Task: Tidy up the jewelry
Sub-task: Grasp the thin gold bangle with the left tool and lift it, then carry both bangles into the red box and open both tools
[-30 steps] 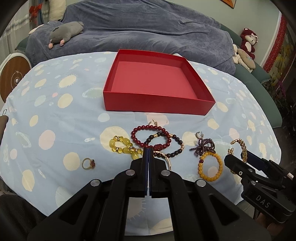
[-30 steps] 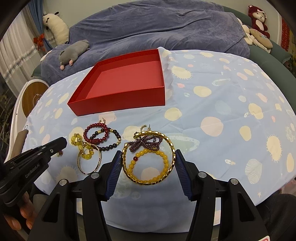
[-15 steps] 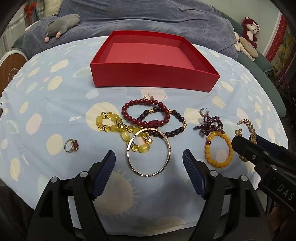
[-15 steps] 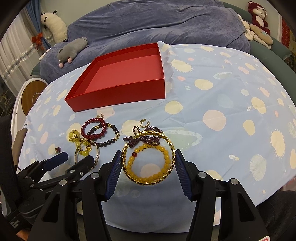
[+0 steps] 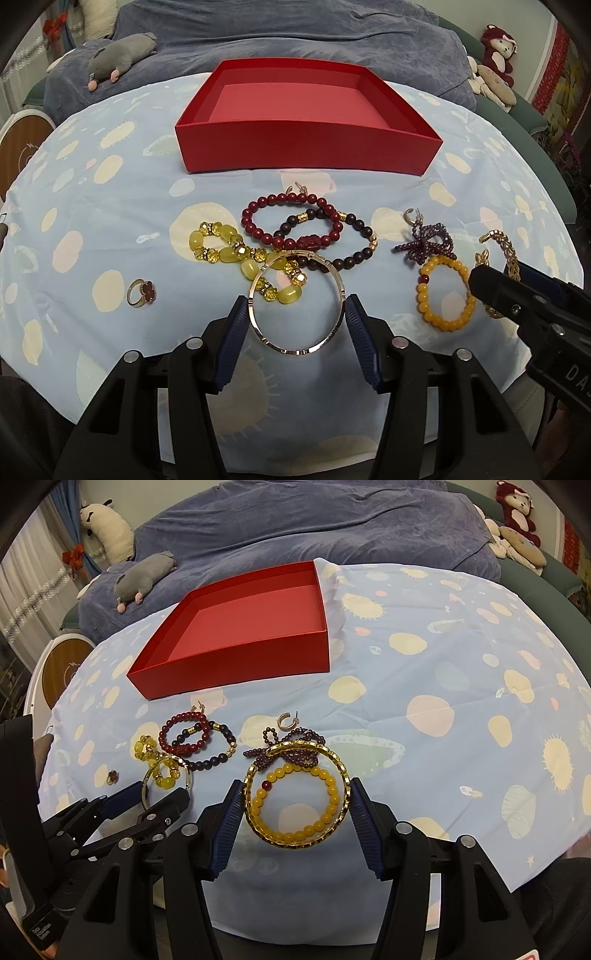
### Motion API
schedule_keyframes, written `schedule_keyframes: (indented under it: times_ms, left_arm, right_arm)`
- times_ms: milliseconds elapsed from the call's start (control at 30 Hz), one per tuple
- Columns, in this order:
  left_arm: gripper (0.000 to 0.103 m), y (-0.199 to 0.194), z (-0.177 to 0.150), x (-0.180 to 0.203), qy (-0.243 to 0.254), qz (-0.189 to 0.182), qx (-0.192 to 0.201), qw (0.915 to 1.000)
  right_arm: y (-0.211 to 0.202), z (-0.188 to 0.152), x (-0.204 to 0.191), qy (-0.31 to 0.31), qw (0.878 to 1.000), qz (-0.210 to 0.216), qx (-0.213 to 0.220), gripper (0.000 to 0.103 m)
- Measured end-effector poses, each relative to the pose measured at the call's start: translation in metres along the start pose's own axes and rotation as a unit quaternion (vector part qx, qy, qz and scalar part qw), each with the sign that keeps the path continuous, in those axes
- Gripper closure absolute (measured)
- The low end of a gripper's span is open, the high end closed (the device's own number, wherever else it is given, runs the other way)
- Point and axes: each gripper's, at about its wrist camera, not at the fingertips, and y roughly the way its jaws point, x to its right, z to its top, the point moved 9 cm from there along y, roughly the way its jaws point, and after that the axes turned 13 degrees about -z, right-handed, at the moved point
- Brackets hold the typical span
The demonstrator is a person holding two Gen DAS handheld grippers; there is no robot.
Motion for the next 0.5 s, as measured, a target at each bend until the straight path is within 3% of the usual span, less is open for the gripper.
schedule_keyframes:
  times_ms: [267, 500]
  left_arm:
    - [0.052, -0.039, 0.042, 0.003, -0.007, -0.025, 0.036, 0.9990]
    - [0.052, -0.040, 0.138, -0.006, 0.026, -0.022, 0.069, 0.9970]
  right_arm:
    - [-0.021, 0.036, -0.007, -0.009, 0.999, 0.021, 0.027, 0.048]
    - [-0.018, 0.127, -0.028, -0.038, 0.996, 0.044, 0.062, 0.048]
